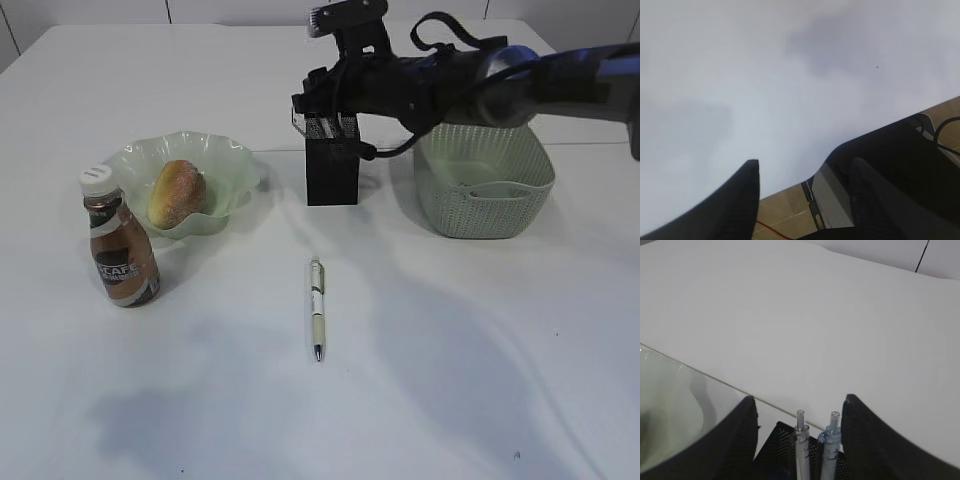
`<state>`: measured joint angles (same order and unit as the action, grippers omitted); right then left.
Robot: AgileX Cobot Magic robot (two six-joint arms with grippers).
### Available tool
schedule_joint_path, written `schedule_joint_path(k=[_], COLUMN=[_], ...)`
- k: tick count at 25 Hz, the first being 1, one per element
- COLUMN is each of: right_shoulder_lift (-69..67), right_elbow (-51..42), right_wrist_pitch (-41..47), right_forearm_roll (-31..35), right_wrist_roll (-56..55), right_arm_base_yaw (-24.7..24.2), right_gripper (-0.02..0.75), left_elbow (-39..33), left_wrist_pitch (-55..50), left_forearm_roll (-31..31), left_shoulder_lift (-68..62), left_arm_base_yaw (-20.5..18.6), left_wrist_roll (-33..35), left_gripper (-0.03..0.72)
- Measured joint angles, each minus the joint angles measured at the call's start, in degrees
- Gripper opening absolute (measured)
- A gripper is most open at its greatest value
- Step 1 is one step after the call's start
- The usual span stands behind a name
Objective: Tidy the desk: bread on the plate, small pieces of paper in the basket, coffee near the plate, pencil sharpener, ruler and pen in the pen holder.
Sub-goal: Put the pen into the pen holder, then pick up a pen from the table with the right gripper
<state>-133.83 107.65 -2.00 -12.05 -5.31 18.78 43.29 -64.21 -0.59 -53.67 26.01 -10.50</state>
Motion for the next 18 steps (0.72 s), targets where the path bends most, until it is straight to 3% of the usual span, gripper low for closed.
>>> schedule_joint_path(k=[5, 6, 12, 18], right_shoulder_lift=[2.93, 7.09, 12.98, 20.34], right_elbow=[0.00, 0.00, 0.00, 0.00], right_wrist_pitch=[3.87, 10.49, 22.66, 36.89], right_forearm_roll=[0.11, 0.11, 0.78, 5.79], right_wrist_roll=[0.00, 0.00, -1.59, -2.89], right_arm_base_yaw=[0.00, 0.00, 0.00, 0.00], right_gripper=[0.430, 0.430, 0.430, 0.405], left_elbow=[0.00, 0.00, 0.00, 0.00], left_wrist_pitch=[0.33, 0.44, 0.58, 1.60], left_forearm_roll=[0.00, 0.00, 0.00, 0.00], left_shoulder_lift=[0.00, 0.00, 0.00, 0.00], left_arm_base_yaw=[0.00, 0.00, 0.00, 0.00], left_wrist_roll=[0.00, 0.00, 0.00, 0.00], left_gripper=[0.402, 0.402, 0.402, 0.402])
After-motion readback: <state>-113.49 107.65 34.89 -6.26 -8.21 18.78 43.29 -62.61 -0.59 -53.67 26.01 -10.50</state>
